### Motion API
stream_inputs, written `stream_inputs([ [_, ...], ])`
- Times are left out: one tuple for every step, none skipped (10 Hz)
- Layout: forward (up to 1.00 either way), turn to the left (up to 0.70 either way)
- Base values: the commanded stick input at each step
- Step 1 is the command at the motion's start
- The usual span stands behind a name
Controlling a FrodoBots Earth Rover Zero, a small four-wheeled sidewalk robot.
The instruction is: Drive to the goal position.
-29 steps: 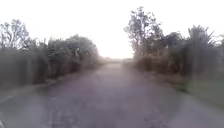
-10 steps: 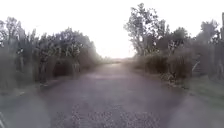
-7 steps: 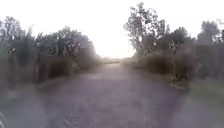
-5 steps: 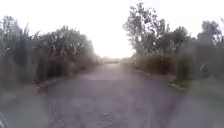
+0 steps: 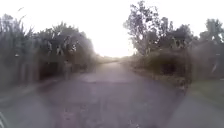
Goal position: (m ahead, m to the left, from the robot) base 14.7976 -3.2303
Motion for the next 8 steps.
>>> stream_inputs([
  [0.7,0.0],
  [0.7,0.0],
  [0.7,-0.14],
  [0.7,-0.14],
  [0.7,-0.14],
  [0.7,-0.14],
  [0.7,-0.14],
  [0.7,-0.14],
])
